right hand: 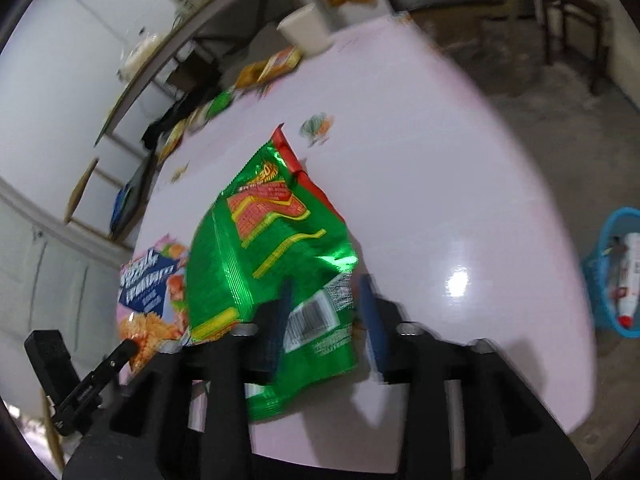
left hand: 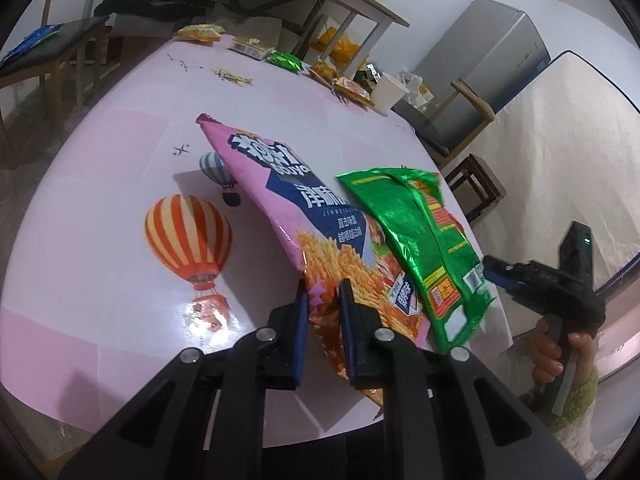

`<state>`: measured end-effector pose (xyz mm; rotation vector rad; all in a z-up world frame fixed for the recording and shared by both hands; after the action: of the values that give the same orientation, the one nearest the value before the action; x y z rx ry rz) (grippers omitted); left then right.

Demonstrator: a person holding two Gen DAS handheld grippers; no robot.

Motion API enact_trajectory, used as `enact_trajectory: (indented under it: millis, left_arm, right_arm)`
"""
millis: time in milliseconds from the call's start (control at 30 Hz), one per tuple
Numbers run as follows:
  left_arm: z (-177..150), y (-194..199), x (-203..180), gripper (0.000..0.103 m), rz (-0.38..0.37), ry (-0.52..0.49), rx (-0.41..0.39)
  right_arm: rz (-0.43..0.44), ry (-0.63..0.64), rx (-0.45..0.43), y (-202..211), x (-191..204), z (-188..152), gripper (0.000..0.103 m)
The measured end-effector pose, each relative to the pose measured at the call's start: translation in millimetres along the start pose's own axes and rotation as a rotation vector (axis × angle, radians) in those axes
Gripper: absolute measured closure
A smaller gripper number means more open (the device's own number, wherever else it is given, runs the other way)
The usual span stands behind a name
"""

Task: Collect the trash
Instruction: 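Grasp the green chip bag with the right tool while the left tool grasps the pink chip bag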

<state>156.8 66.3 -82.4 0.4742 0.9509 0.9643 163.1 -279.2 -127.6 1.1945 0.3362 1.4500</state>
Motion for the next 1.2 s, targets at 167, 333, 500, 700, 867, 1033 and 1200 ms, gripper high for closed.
enact_trajectory:
  millis: [167, 333, 500, 700, 867, 1033, 1200]
  left_arm:
    - [-3.2, -3.9, 8.5, 0.088, -0.101, 0.11, 0.031]
    - [-4.4, -6.1, 15.9, 0.085, -0.23, 0.23, 0.046]
    - [0.0, -0.6, 17.1, 0.063, -0.32, 0.286, 0.018]
    - [10.9, -0.4, 12.8, 0.055, -0.331, 0.273, -0.023]
    - [15.6, -12.3, 11.9, 0.054, -0.298, 0.277, -0.024]
    - [16.8, -17.1, 11.7, 0.054, -0.311, 0.293, -0.026]
    - [15.5, -15.9, 14.0, 0.065, -0.289, 0.28, -0.028]
  right_arm:
    - [0.032, 0.128, -0.098, 15.0, 38.3, -6.6, 0.063]
    - [0.113, 0.29, -0.009, -24.9, 97.9, -32.5, 0.072]
    - [0.126, 0.337, 0.111, -73.8, 115.9, -55.6, 0.086]
    - [0.216, 0.261, 0.163, -84.5, 106.5, -50.8, 0.091]
    - [0.264, 0.206, 0.178, -79.9, 97.9, -49.0, 0.096]
    - [0.277, 0.214, 0.171, -69.4, 90.9, -53.4, 0.097]
    - [0.297, 0.2, 0.168, -64.7, 87.4, -54.9, 0.097]
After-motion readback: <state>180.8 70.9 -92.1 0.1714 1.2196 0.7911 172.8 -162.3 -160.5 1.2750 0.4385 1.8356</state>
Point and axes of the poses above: each gripper's, at about its wrist camera, not at the fingertips, and y roughly against the way its jaws point, x to its left, z to its top, the point moved 6 cm from there along -y, roughly the way its jaws point, and after that the axes turned 1 degree about z, right-handed, at the moved point
